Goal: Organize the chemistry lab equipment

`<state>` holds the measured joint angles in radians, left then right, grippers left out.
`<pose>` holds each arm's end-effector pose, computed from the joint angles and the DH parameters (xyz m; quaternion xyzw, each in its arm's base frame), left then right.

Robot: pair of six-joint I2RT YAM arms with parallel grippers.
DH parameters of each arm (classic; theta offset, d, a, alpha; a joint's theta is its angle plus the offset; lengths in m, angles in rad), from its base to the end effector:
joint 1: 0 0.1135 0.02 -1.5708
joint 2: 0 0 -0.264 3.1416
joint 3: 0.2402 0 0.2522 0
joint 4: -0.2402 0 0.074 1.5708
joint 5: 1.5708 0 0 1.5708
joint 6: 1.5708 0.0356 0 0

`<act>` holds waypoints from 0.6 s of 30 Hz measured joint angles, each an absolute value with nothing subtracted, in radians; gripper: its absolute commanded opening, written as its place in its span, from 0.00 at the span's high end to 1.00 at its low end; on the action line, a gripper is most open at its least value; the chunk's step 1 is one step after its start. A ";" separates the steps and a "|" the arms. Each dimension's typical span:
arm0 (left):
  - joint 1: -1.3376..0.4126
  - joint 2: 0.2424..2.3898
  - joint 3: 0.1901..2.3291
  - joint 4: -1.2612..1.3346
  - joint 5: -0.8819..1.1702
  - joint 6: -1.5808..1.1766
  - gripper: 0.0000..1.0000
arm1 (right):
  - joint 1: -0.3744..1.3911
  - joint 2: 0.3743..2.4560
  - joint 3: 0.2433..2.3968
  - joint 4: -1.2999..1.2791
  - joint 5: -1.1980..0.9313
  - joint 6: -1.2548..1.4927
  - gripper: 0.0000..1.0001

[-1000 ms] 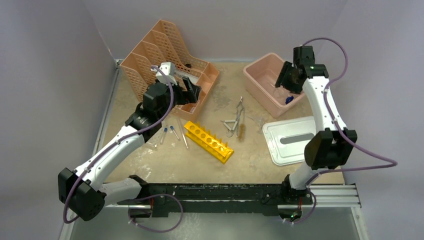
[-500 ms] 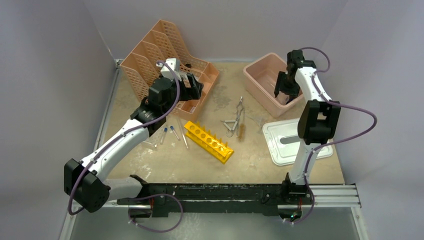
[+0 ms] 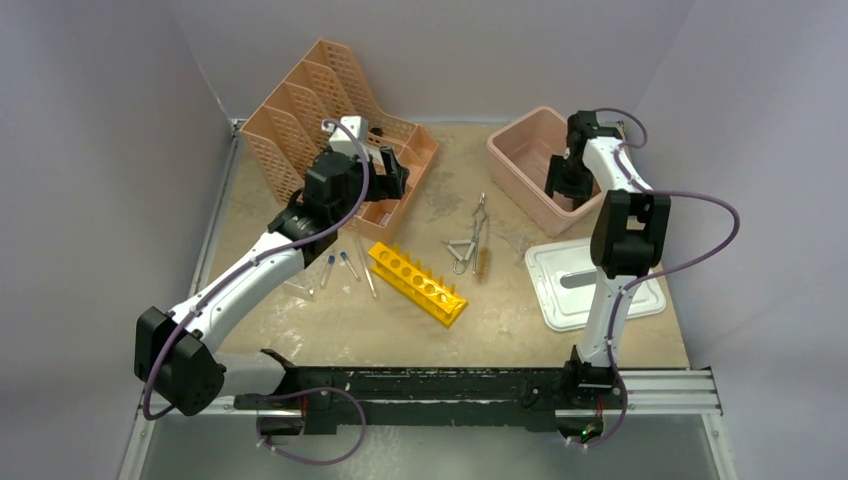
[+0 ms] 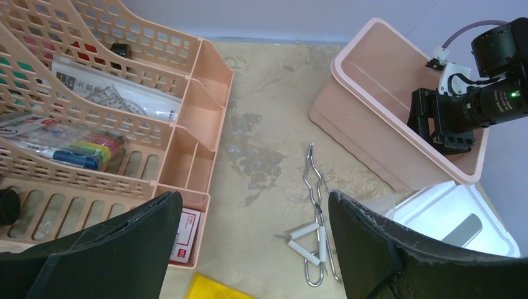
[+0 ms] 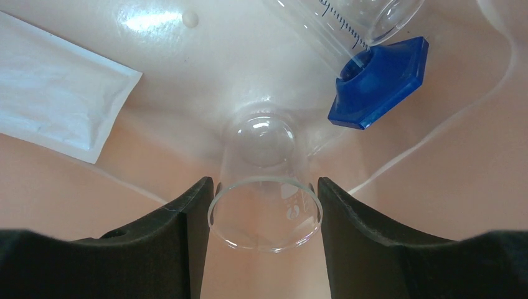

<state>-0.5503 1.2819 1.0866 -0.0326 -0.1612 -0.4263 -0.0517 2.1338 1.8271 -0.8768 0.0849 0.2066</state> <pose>0.2613 -0.1536 0.3532 -0.0016 0.7820 -0.2352 0.5772 0.4531 -0.0265 0.2186 0.1344 0.9712 -0.0266 0.1949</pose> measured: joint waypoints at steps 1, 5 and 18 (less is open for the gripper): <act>-0.550 1.283 1.088 -0.033 -0.161 -0.426 0.13 | -0.052 2.135 1.829 -0.876 0.085 0.207 0.47; -0.550 1.285 1.094 -0.032 -0.161 -0.424 0.13 | -0.052 2.136 1.831 -0.876 0.085 0.207 0.34; -0.550 1.285 1.100 -0.033 -0.161 -0.424 0.13 | -0.052 2.115 1.844 -0.842 0.079 0.212 0.15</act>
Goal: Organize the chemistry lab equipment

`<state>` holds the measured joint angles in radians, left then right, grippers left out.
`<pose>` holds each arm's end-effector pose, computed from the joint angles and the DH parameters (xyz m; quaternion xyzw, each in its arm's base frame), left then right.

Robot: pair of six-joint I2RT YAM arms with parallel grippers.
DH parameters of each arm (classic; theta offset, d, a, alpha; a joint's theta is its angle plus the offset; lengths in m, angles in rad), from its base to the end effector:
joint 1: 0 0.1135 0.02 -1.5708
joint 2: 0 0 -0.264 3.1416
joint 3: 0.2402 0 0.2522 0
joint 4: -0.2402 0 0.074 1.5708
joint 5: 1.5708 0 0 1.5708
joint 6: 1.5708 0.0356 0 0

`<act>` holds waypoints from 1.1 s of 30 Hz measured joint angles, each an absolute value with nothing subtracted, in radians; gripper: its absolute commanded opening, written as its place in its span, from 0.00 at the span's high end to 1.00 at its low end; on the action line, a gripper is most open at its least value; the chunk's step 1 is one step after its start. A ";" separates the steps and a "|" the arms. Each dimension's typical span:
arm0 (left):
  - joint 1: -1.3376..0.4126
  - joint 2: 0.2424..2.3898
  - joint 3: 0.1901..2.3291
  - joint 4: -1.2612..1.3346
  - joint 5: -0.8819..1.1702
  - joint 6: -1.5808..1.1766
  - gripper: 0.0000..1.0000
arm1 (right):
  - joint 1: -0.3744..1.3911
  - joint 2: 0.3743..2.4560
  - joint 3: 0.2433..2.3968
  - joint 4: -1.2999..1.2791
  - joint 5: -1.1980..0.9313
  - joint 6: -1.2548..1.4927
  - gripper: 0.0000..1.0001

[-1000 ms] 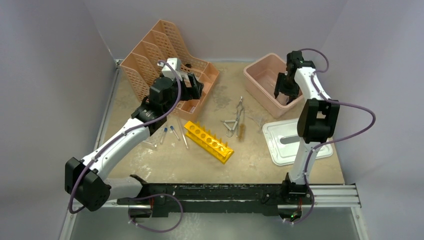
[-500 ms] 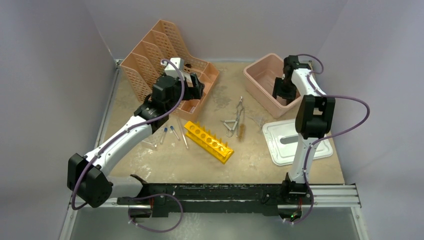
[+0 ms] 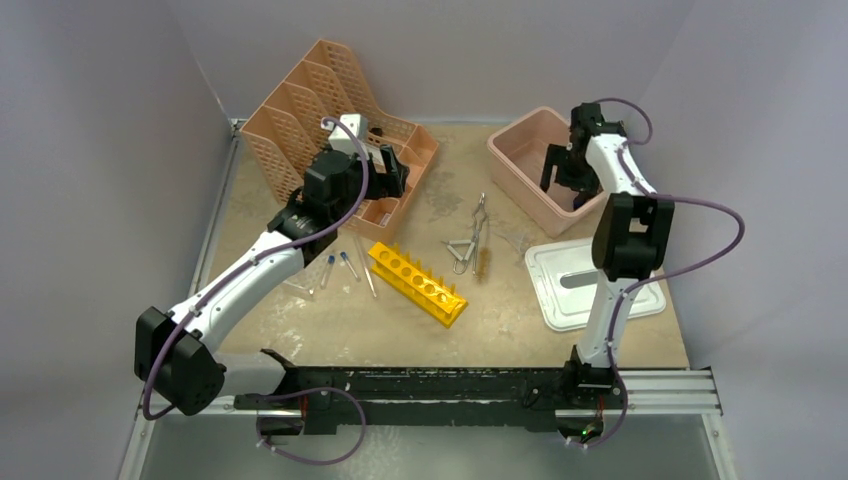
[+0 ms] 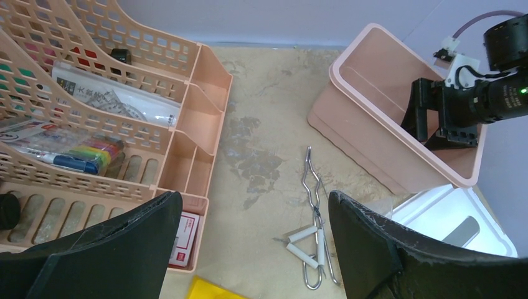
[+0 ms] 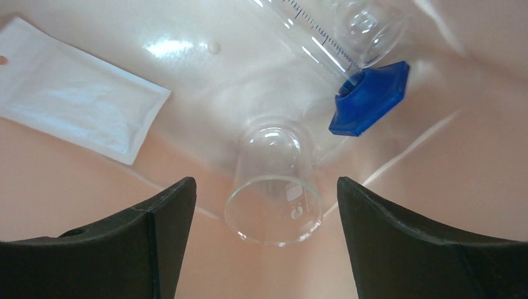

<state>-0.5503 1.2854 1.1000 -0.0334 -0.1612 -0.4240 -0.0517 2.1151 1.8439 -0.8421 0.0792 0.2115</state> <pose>0.2621 -0.1541 0.3569 -0.0012 0.7792 -0.2364 0.5805 0.4564 -0.0264 0.2333 0.1366 0.9636 -0.0204 0.2289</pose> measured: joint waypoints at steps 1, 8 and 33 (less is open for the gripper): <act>-0.550 1.285 1.101 -0.033 -0.161 -0.424 0.13 | -0.052 2.104 1.848 -0.842 0.082 0.212 0.15; -0.550 1.282 1.103 -0.049 -0.162 -0.425 0.13 | -0.049 1.918 1.848 -0.793 0.113 0.192 0.24; -0.550 1.014 0.953 -0.115 -0.421 -0.566 0.15 | 0.421 1.663 1.369 -0.579 0.190 0.183 0.63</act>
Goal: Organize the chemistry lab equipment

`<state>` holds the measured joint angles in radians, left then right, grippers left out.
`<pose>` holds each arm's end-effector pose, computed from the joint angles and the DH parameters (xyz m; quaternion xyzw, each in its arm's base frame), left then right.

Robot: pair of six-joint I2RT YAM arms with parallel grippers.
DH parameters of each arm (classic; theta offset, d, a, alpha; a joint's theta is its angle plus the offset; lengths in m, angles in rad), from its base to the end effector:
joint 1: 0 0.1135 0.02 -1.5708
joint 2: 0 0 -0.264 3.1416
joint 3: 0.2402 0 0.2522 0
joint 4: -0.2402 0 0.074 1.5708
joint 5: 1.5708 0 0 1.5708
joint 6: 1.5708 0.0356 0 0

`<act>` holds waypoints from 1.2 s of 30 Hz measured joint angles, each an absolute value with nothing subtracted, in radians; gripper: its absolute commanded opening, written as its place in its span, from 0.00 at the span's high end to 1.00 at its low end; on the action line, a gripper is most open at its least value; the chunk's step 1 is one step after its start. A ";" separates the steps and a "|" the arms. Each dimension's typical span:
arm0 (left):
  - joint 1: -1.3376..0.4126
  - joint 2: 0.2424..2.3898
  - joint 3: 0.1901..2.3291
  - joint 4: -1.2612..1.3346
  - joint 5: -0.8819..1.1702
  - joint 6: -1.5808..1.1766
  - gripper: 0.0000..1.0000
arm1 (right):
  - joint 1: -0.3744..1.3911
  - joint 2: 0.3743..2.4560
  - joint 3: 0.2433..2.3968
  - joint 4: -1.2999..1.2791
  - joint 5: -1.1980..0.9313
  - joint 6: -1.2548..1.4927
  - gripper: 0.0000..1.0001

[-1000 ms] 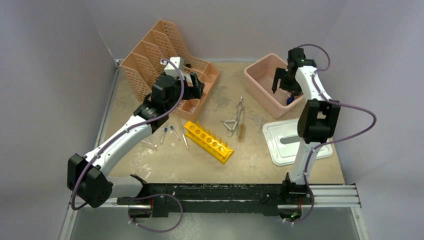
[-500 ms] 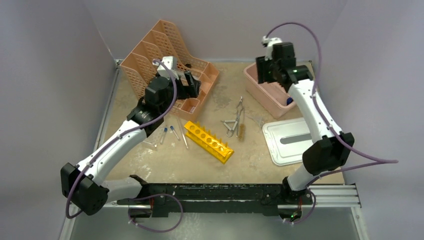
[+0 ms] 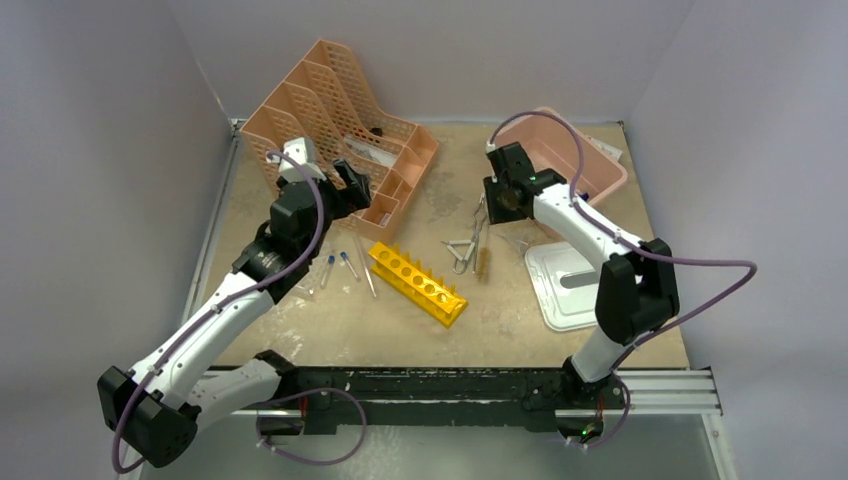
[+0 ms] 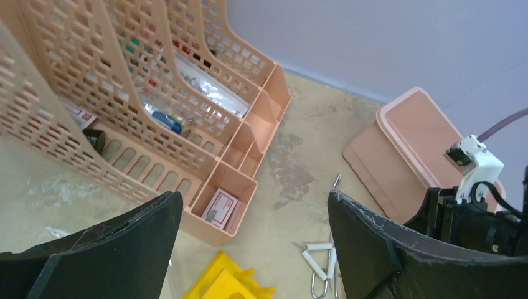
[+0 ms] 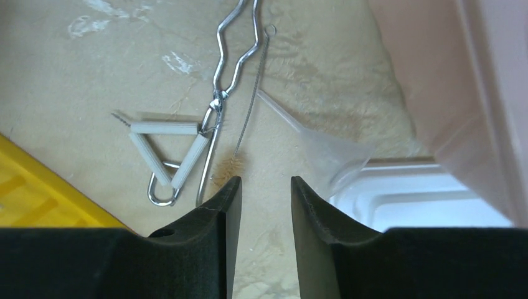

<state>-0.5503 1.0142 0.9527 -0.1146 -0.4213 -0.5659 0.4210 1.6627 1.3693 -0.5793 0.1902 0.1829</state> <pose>0.2067 -0.1097 0.3638 -0.1401 0.7485 -0.1966 0.6176 0.3369 0.1435 0.2795 -0.0789 0.9327 0.0160 0.3516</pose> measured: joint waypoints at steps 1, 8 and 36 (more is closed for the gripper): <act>-0.550 1.007 0.942 -0.124 -0.429 -0.576 0.15 | 0.420 1.663 1.345 -0.564 0.195 0.211 0.62; -0.550 0.996 0.918 -0.171 -0.469 -0.622 0.15 | 0.421 1.717 1.302 -0.465 0.189 0.407 0.58; -0.550 0.964 0.902 -0.208 -0.537 -0.643 0.15 | 0.426 1.970 1.365 -0.479 0.222 0.601 1.00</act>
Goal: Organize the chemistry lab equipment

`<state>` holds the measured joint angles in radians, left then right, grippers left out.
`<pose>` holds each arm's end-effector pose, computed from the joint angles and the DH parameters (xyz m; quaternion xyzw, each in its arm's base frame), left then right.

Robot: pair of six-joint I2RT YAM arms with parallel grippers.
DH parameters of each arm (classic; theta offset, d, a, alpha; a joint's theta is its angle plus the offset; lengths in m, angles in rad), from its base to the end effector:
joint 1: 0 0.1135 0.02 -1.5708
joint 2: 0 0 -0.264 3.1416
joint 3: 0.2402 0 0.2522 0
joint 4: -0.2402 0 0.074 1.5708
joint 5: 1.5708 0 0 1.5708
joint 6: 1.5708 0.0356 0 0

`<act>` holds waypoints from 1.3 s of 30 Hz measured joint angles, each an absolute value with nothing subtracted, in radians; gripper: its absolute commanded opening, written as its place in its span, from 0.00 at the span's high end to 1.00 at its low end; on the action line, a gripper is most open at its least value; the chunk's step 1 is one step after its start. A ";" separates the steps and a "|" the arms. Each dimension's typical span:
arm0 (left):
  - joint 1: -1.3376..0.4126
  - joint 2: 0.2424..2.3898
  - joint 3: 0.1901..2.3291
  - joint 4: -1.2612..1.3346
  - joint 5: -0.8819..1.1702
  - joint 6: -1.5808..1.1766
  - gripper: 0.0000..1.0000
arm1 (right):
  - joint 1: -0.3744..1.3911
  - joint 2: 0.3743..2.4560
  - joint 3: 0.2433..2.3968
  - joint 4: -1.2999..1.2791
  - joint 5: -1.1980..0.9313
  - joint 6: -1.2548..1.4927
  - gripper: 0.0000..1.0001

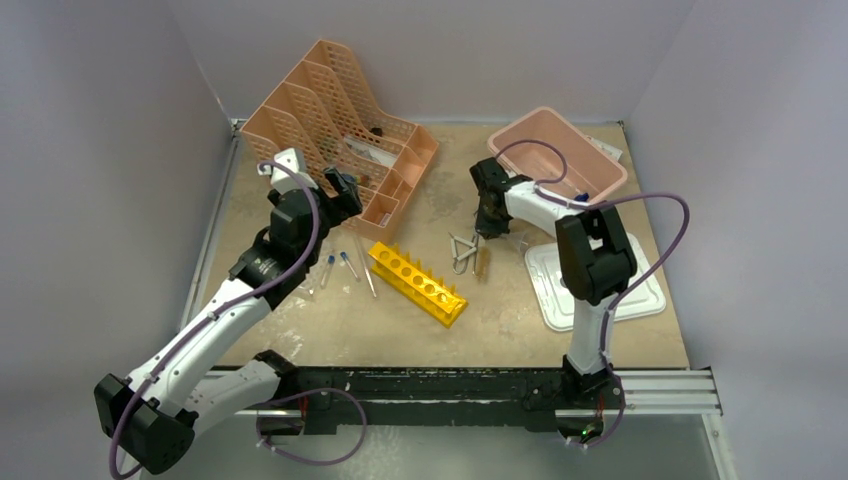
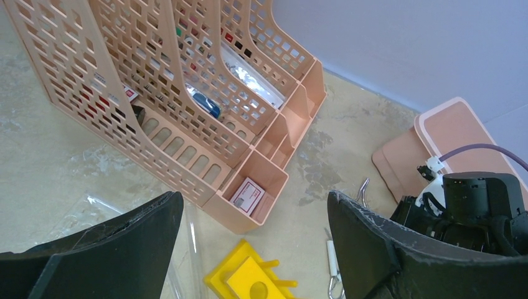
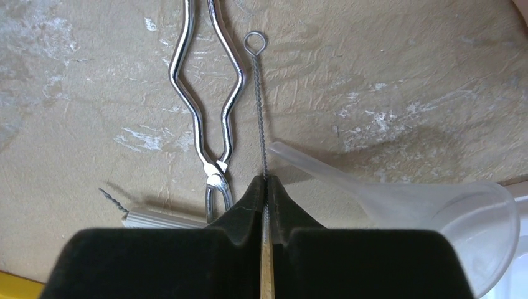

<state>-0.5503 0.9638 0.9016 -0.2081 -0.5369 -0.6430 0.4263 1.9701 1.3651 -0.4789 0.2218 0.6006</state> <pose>0.1957 -0.0987 0.3471 -0.1959 0.7592 -0.1533 0.6015 0.3757 0.1620 0.1707 0.1105 0.9586 0.0241 0.2614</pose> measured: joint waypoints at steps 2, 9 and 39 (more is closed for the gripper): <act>-0.550 0.966 0.902 -0.208 -0.537 -0.643 0.15 | 0.426 1.971 1.371 -0.485 0.225 0.593 1.00; -0.550 0.981 0.902 -0.207 -0.537 -0.641 0.15 | 0.427 1.940 1.459 -0.540 0.220 0.492 1.00; -0.550 1.088 0.947 -0.156 -0.532 -0.590 0.13 | 0.009 1.903 1.875 -0.485 0.118 -0.352 1.00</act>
<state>-0.5503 1.0882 0.9474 -0.1562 -0.5320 -0.5896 0.0086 1.9030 1.8748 -0.4850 0.1177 -0.3519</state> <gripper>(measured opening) 0.865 0.007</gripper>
